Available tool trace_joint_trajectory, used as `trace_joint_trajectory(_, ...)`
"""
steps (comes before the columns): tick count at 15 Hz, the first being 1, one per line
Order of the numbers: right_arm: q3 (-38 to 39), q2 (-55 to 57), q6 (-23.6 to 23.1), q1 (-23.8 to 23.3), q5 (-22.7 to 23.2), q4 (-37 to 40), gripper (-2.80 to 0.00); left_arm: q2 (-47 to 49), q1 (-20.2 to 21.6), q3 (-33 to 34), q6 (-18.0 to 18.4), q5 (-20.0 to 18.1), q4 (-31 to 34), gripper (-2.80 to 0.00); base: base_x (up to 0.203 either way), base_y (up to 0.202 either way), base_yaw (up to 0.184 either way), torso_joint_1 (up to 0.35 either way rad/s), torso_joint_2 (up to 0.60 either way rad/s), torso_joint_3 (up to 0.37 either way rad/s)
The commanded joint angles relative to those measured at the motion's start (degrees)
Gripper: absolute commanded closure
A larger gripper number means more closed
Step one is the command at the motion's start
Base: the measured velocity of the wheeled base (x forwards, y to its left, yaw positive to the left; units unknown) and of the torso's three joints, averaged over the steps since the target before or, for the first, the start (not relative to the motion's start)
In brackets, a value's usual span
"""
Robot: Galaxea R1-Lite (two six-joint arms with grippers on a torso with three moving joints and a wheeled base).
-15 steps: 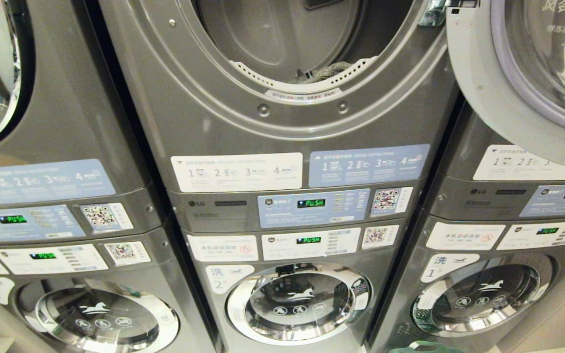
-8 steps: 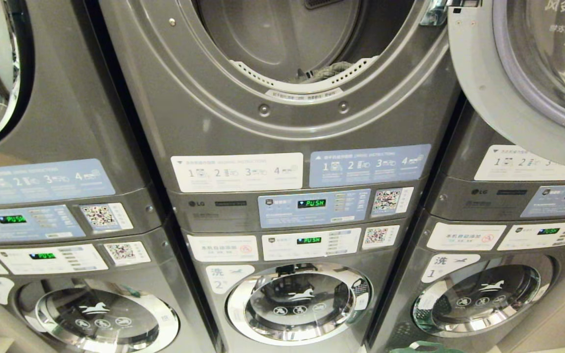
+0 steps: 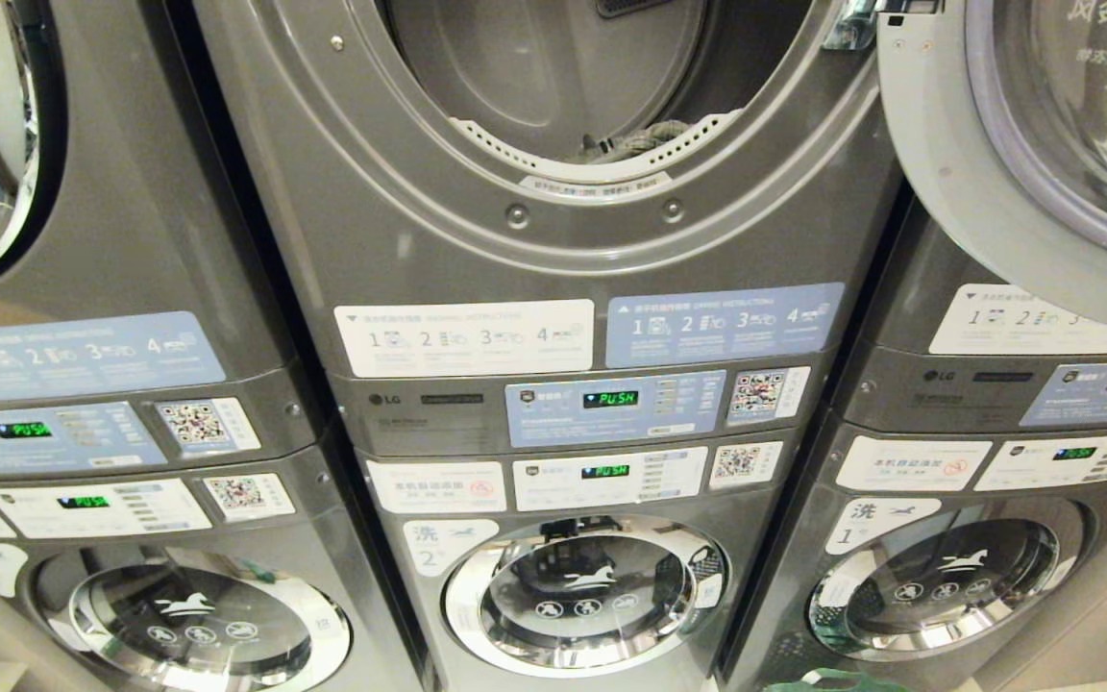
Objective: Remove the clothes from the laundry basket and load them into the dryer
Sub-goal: Close the dryer
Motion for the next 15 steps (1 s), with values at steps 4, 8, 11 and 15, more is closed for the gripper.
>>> trace_joint_trajectory(4, 9.36, -8.24, -0.3, 0.08, 0.29, -0.56, 0.0, -0.01, 0.05, 0.07, 0.01, 0.01, -0.01, 0.0, 0.0, 0.0, 0.0, 0.0, 0.0, 0.0)
trace_joint_trajectory(8, 8.61, -6.43, -6.32, 0.01, -0.06, -0.56, 0.0, -0.01, 0.05, 0.02, 0.01, 0.01, -0.01, 0.0, 0.0, 0.0, 0.0, 0.0, 0.0, 0.0)
trace_joint_trajectory(11, 8.04, -5.75, -6.6, -0.18, -0.15, -0.56, 0.0, -0.01, 0.05, 0.09, 0.01, 0.01, -0.01, 0.0, 0.0, 0.0, 0.0, 0.0, 0.0, 0.0)
trace_joint_trajectory(15, 10.0, -6.5, -6.42, -0.27, 0.08, -0.56, 0.0, -0.01, 0.05, 0.09, 0.01, 0.01, -0.01, 0.0, 0.0, 0.0, 0.0, 0.0, 0.0, 0.0)
